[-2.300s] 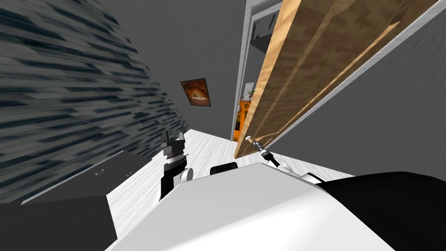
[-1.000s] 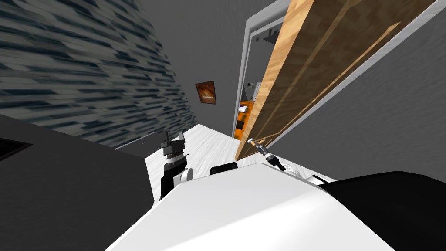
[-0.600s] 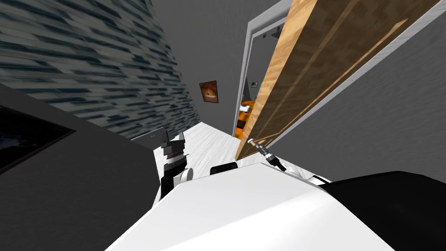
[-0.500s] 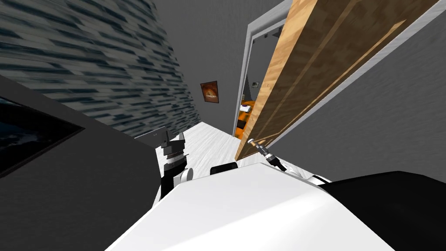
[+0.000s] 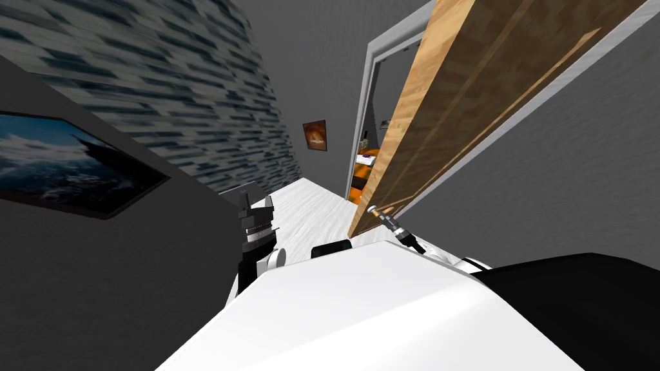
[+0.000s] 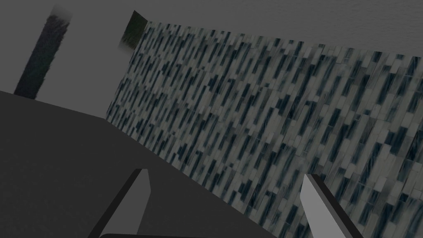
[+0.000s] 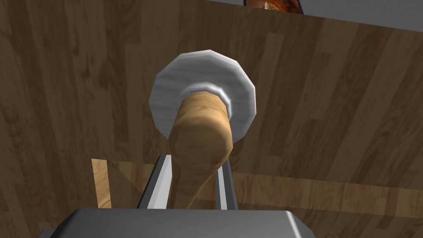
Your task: Pull the door open
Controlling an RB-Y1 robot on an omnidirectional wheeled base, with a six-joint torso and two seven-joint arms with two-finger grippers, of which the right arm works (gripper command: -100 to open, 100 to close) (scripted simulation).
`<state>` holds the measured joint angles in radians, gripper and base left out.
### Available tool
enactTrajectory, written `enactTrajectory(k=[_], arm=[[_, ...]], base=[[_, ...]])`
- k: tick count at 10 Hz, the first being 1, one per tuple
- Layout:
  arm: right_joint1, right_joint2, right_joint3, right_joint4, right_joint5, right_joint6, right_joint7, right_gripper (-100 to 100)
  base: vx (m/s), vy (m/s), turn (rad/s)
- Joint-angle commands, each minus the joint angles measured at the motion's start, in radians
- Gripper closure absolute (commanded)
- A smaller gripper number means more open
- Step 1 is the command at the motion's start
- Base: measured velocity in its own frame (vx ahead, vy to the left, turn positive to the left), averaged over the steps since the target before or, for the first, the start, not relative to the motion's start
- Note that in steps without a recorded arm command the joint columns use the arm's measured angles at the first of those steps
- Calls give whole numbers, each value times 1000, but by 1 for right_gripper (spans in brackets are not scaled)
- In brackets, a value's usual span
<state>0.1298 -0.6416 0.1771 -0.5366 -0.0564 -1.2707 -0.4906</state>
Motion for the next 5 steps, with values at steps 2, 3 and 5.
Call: enactTrajectory(k=[2, 3, 5], arm=[[1, 0, 2, 7, 0, -6, -1, 100], [0, -1, 2, 8, 0, -8, -1, 100], [-1, -3, 3, 17, -1, -17, -2, 100]], base=[[-115, -43, 96], [-179, -75, 179], [-170, -74, 131]])
